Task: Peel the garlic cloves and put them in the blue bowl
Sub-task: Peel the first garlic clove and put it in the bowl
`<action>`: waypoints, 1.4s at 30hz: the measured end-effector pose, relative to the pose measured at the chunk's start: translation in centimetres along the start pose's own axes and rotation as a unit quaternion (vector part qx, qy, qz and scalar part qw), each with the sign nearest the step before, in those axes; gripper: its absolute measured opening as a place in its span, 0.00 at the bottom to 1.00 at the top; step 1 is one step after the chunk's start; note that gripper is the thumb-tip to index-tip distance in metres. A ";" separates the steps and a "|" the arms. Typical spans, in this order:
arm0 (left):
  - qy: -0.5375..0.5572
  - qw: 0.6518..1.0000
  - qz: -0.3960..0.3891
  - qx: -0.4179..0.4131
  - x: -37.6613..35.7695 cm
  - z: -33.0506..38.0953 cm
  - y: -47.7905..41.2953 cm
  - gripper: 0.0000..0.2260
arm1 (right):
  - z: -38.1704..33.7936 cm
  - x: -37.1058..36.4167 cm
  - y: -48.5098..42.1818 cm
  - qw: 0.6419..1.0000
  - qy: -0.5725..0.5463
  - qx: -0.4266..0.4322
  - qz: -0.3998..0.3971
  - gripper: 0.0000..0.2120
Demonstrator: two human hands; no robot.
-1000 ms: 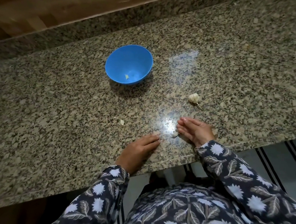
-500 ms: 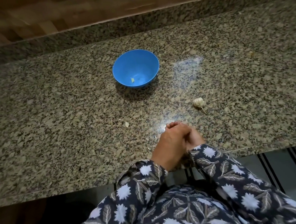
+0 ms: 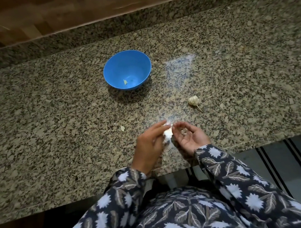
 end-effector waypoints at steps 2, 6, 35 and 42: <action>-0.073 0.997 -0.019 0.012 1.8 -3.0 1.7 0.19 | -1.2 0.3 0.4 1.000 -0.010 0.025 -0.005 0.04; -0.286 0.945 -0.159 0.016 3.1 -7.7 4.4 0.40 | -3.8 1.6 1.5 0.995 -0.052 0.086 0.024 0.08; -0.155 0.985 0.048 0.059 7.2 -6.3 3.3 0.08 | 4.3 -2.8 -2.0 0.994 0.107 -0.010 -0.006 0.14; -0.081 0.986 0.058 0.131 4.0 -1.4 2.0 0.13 | 7.9 -4.3 -3.4 0.971 0.216 -0.100 -0.036 0.13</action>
Point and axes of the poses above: each hand's wrist, its own y-axis away from the middle knuckle, its own x-axis out of the back of the hand, z = x × y, the point moved 1 cm from there along -y, towards the middle knuckle, and after that the axes turned 5 degrees about y, right-handed, at the moved point
